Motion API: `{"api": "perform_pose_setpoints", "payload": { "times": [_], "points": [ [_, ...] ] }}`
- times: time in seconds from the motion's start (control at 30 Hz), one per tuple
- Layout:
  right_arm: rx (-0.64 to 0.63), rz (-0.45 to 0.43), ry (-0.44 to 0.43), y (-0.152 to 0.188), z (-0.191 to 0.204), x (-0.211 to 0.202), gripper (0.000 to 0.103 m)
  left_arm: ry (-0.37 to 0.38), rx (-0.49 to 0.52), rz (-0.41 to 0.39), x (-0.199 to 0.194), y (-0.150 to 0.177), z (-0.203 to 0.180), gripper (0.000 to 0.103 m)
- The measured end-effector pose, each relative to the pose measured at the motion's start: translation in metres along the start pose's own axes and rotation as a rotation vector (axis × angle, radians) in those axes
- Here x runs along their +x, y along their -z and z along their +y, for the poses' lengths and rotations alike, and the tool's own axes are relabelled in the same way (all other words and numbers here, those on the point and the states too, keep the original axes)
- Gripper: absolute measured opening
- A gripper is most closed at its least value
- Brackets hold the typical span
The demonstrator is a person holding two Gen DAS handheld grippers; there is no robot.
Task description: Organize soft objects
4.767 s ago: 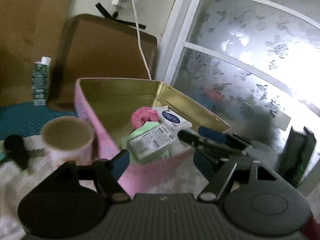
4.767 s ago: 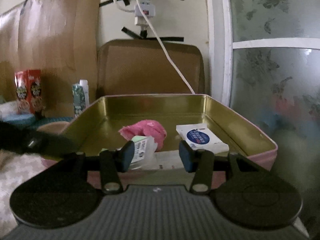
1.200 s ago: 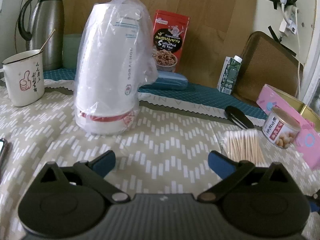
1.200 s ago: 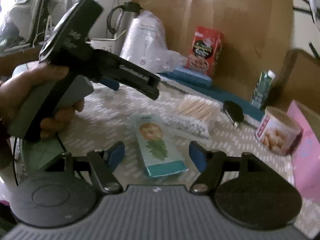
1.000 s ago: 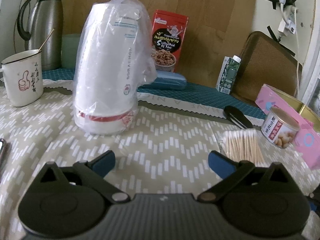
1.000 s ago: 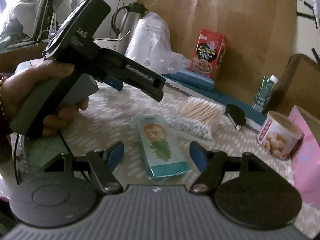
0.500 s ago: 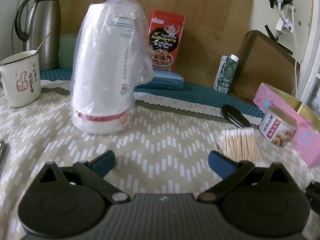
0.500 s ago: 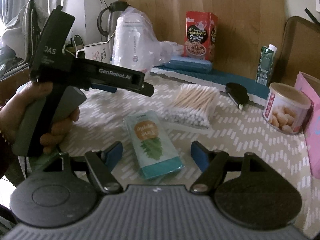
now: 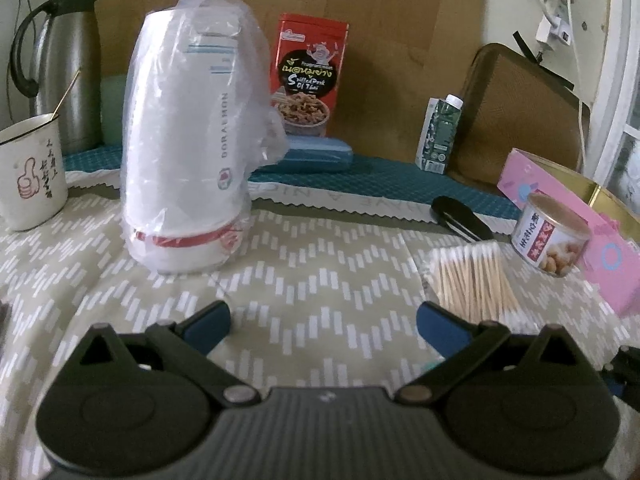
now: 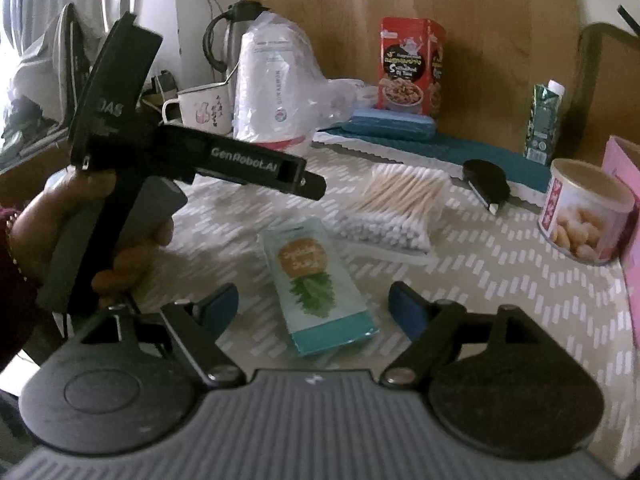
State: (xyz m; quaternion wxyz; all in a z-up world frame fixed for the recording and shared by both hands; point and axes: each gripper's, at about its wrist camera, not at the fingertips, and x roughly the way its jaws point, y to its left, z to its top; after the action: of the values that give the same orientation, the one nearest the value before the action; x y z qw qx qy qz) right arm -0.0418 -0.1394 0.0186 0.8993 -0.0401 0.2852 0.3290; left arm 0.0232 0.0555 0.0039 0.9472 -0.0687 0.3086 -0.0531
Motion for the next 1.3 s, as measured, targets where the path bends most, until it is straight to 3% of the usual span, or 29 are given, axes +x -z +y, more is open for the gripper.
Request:
{"api": "perform_pose_setpoints", "payload": {
  "times": [0.53, 1.3],
  "points": [
    [0.026, 0.000, -0.040, -0.001, -0.004, 0.002, 0.089, 0.045, -0.019, -0.005, 0.001, -0.002, 0.004, 0.103],
    [0.070, -0.014, -0.010, 0.000, -0.011, 0.001, 0.089, 0.069, -0.068, -0.026, -0.005, 0.000, 0.008, 0.103]
  ]
}}
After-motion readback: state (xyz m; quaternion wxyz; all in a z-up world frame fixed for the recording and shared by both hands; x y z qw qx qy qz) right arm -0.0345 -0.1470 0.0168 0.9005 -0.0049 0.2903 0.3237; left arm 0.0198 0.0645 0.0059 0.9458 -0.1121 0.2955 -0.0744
